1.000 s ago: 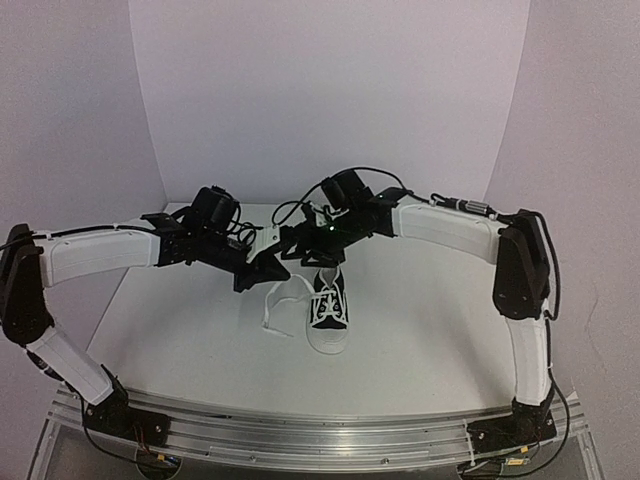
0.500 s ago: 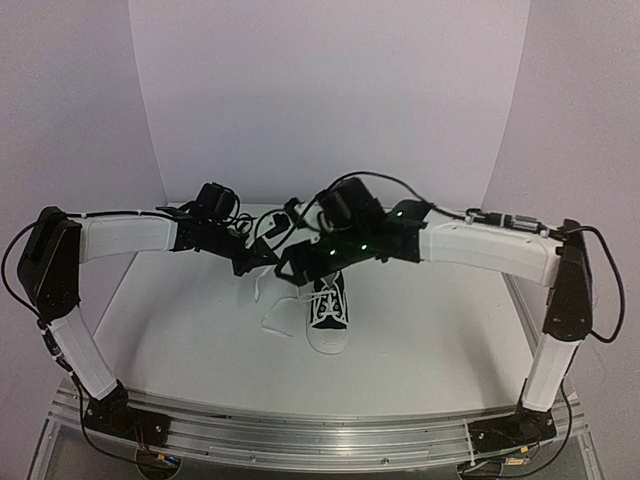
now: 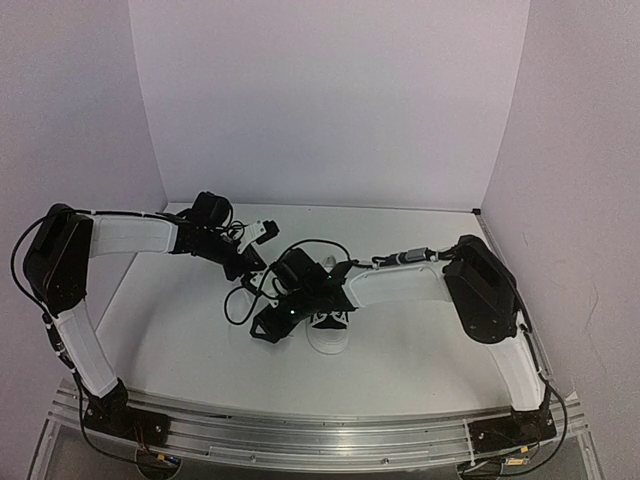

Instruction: Tie the shoes

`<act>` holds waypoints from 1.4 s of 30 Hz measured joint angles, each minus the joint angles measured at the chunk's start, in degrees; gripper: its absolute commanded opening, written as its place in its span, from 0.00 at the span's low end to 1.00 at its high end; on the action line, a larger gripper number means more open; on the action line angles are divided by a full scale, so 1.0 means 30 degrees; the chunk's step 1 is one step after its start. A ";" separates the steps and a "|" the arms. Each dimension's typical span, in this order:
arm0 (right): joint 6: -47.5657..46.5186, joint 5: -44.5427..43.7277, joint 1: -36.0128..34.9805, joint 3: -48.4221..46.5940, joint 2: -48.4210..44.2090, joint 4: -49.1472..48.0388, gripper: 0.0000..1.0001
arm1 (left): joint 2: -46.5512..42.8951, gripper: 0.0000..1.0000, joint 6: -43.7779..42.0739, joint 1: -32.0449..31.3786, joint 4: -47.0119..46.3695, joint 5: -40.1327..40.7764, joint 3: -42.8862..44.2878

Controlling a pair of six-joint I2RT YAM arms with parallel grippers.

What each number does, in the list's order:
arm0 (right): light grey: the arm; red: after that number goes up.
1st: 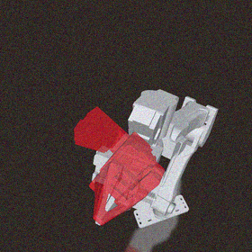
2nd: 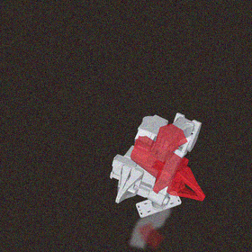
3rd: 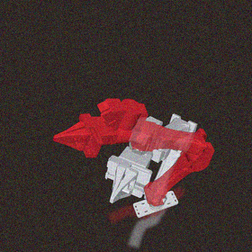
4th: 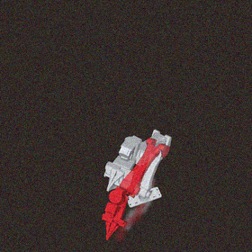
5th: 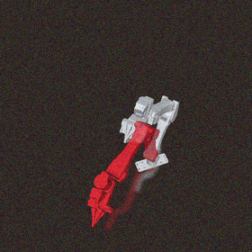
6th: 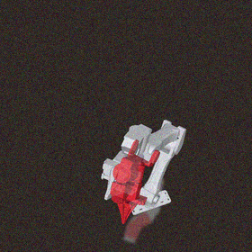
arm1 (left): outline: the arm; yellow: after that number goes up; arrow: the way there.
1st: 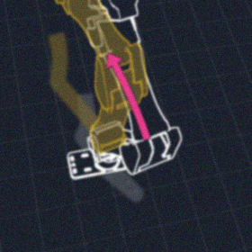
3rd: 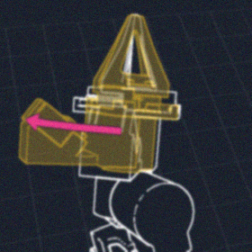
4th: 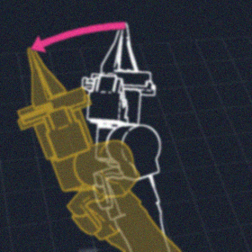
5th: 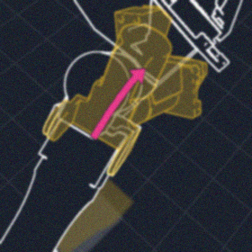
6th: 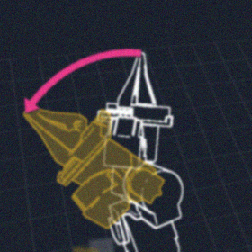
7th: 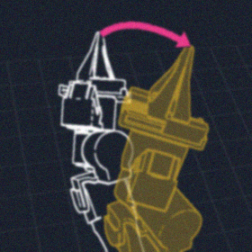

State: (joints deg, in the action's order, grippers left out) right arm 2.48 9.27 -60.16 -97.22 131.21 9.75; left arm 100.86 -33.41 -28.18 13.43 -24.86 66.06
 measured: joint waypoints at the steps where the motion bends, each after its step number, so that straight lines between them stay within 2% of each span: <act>1: -0.0051 -0.0114 0.0025 -0.0089 0.0146 -0.0057 0.64 | 0.0013 0.00 0.0000 0.0000 -0.0006 -0.0006 0.0000; 9: 0.0088 -0.0650 -0.0008 -0.0500 0.1151 -0.0155 0.51 | 0.0021 0.00 0.0007 0.0000 -0.0007 -0.0007 0.0000; 12: 0.0214 -0.1113 -0.0009 -0.0353 0.1270 0.0059 0.37 | 0.0021 0.00 0.0007 0.0000 -0.0006 -0.0007 0.0000; 15: 0.0328 -0.1605 -0.0015 -0.0291 0.1263 0.0127 0.32 | 0.0021 0.00 0.0007 0.0000 -0.0007 -0.0013 0.0000; 17: 0.0331 -0.1971 -0.0015 -0.0145 0.1195 0.0074 0.21 | 0.0021 0.00 0.0002 0.0000 -0.0007 -0.0007 0.0000; 19: 0.0219 -0.2406 -0.0015 0.0014 0.1103 0.0085 0.03 | 0.0021 0.00 0.0000 0.0000 -0.0011 -0.0022 -0.0033; 20: 0.0096 -0.2577 -0.0015 0.0066 0.1084 0.0086 0.00 | 0.0021 0.00 0.0000 0.0000 -0.0007 -0.0022 -0.0055; 29: -0.0540 -0.2769 -0.0010 0.1034 -0.0257 0.1326 0.00 | 0.0021 0.00 -0.0775 0.0000 0.0812 -0.0519 -0.0073; 34: -0.2237 -0.1419 0.0082 0.2067 -0.3278 0.1653 0.00 | 0.0057 0.00 -0.1885 -0.0133 0.2024 -0.1191 -0.0504; 39: -0.2982 0.0627 0.0859 0.3513 -0.6682 0.1261 0.00 | 0.0409 0.00 -0.3114 -0.1132 0.2711 -0.1414 -0.0568; 41: -0.2891 0.1108 0.1453 0.4424 -0.7620 0.1163 0.00 | 0.0599 0.02 -0.3635 -0.1546 0.2899 -0.1614 -0.0561; 42: -0.2776 0.1256 0.1718 0.4901 -0.7934 0.1124 0.00 | 0.0700 0.07 -0.3941 -0.1740 0.3074 -0.1734 -0.0561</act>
State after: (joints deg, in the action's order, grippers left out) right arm -5.85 13.04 -55.00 -82.51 107.41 13.13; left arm 102.96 -45.23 -33.40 22.65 -30.06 64.38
